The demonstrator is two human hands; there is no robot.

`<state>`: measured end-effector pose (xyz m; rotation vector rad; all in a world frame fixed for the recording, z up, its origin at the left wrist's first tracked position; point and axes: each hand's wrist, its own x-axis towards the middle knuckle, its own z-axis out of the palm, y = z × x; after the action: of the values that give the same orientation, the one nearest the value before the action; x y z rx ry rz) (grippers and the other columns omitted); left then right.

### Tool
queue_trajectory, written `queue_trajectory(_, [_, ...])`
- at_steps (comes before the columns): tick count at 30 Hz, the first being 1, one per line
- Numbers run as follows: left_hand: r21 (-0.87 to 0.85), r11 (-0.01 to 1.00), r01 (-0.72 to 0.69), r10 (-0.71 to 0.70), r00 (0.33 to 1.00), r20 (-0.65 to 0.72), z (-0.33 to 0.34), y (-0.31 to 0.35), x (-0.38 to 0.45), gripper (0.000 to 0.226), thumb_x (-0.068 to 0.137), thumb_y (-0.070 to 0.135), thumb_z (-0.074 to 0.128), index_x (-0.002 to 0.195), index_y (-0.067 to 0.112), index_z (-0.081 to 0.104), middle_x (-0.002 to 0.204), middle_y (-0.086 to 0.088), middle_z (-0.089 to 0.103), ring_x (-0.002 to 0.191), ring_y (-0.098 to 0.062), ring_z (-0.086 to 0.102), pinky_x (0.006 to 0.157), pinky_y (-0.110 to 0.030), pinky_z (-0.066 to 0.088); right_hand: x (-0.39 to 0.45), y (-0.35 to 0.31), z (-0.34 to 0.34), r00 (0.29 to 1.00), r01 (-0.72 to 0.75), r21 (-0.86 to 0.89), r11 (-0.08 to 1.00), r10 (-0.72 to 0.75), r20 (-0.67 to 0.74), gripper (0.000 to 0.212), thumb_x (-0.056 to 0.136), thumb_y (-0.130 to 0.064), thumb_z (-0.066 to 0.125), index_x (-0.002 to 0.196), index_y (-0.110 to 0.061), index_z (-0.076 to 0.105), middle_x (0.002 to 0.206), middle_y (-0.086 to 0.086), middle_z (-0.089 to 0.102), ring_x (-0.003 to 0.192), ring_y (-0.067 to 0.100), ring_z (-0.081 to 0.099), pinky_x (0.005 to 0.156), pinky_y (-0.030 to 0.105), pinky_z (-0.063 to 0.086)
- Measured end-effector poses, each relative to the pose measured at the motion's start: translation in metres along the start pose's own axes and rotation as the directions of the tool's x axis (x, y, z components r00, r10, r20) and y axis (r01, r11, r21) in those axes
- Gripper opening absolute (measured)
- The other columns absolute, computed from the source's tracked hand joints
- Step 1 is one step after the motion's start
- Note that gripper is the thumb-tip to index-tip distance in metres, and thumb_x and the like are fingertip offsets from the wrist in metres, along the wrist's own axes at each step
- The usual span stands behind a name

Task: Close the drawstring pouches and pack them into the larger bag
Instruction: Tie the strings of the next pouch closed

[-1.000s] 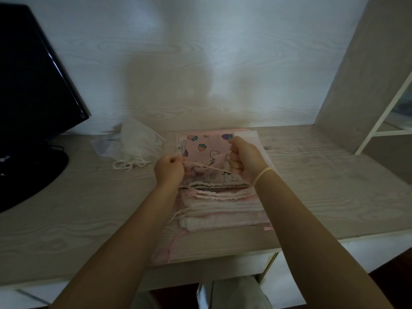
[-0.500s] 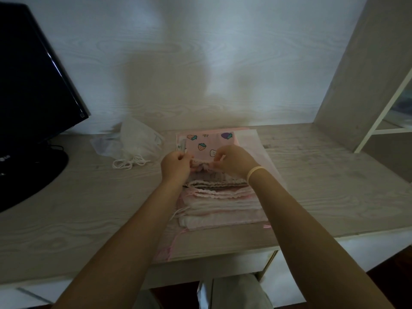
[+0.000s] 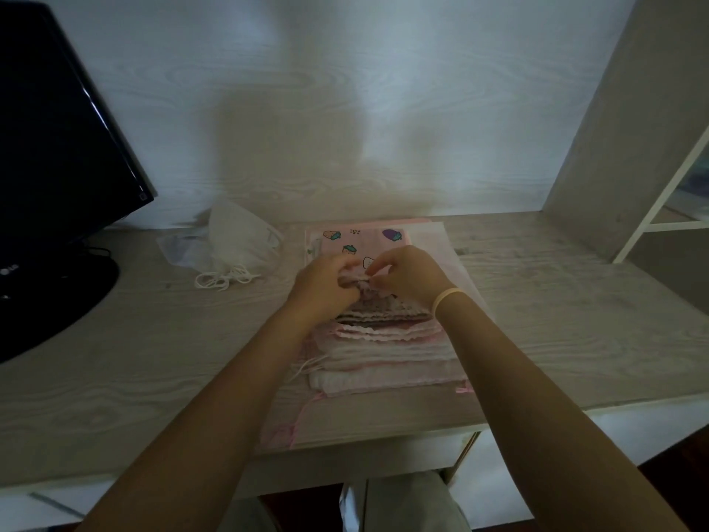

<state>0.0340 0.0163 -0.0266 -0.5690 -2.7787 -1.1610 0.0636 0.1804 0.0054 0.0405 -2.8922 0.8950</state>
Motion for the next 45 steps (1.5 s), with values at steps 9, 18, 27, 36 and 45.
queue_trajectory(9, [0.103,0.994,-0.019,0.027,0.997,-0.076,-0.006,-0.003,-0.004,0.014,0.088,0.027,0.070,0.097,0.019,0.078,0.087,0.001,0.073,0.081,-0.017,0.064,0.068,-0.028,0.048,-0.001,0.000,0.001,1.000,-0.020,0.031,0.999,0.021,-0.007,0.019,0.084,-0.021,0.070,0.102,-0.022,0.075,0.112,0.000,0.069,0.090,0.013,0.060,0.090,0.028,0.051])
queue_trajectory(18, [-0.011,1.000,0.012,-0.011,0.996,0.085,-0.023,0.009,-0.008,0.029,0.096,0.025,0.055,0.077,0.006,0.066,0.074,-0.010,0.066,0.064,-0.019,0.057,0.064,-0.033,0.046,-0.001,-0.003,0.005,0.999,-0.053,-0.008,0.999,0.053,-0.008,0.016,0.084,-0.019,0.070,0.098,-0.020,0.076,0.109,0.002,0.069,0.086,0.013,0.057,0.087,0.025,0.049])
queue_trajectory(27, [-0.353,0.926,0.136,-0.079,0.982,0.171,-0.019,0.026,-0.010,0.022,0.099,0.026,0.054,0.089,0.023,0.073,0.077,-0.003,0.066,0.053,-0.014,0.050,0.058,-0.029,0.047,-0.001,-0.006,0.003,0.999,-0.031,-0.085,0.996,0.035,0.037,0.013,0.087,-0.026,0.065,0.090,-0.016,0.072,0.070,-0.005,0.060,0.060,0.010,0.050,0.065,0.025,0.042])
queue_trajectory(36, [-0.487,0.843,0.230,-0.238,0.970,0.046,0.002,0.023,-0.007,0.017,0.093,0.026,0.064,0.089,0.014,0.076,0.079,-0.007,0.072,0.041,-0.010,0.040,0.042,-0.021,0.036,-0.005,0.003,-0.012,0.983,-0.090,0.092,0.992,0.073,0.168,0.027,0.086,-0.035,0.067,0.077,-0.009,0.067,0.066,0.000,0.054,0.056,0.013,0.047,0.054,0.020,0.039])
queue_trajectory(45, [-0.231,0.963,0.141,-0.094,0.975,0.201,-0.002,0.028,-0.007,0.024,0.092,0.032,0.065,0.076,0.014,0.071,0.052,0.013,0.053,0.046,0.002,0.046,0.048,-0.013,0.035,-0.005,-0.008,-0.019,0.996,-0.077,0.517,0.852,0.041,0.080,0.030,0.091,-0.022,0.058,0.085,0.004,0.069,0.076,0.008,0.063,0.072,0.017,0.055,0.071,0.029,0.045])
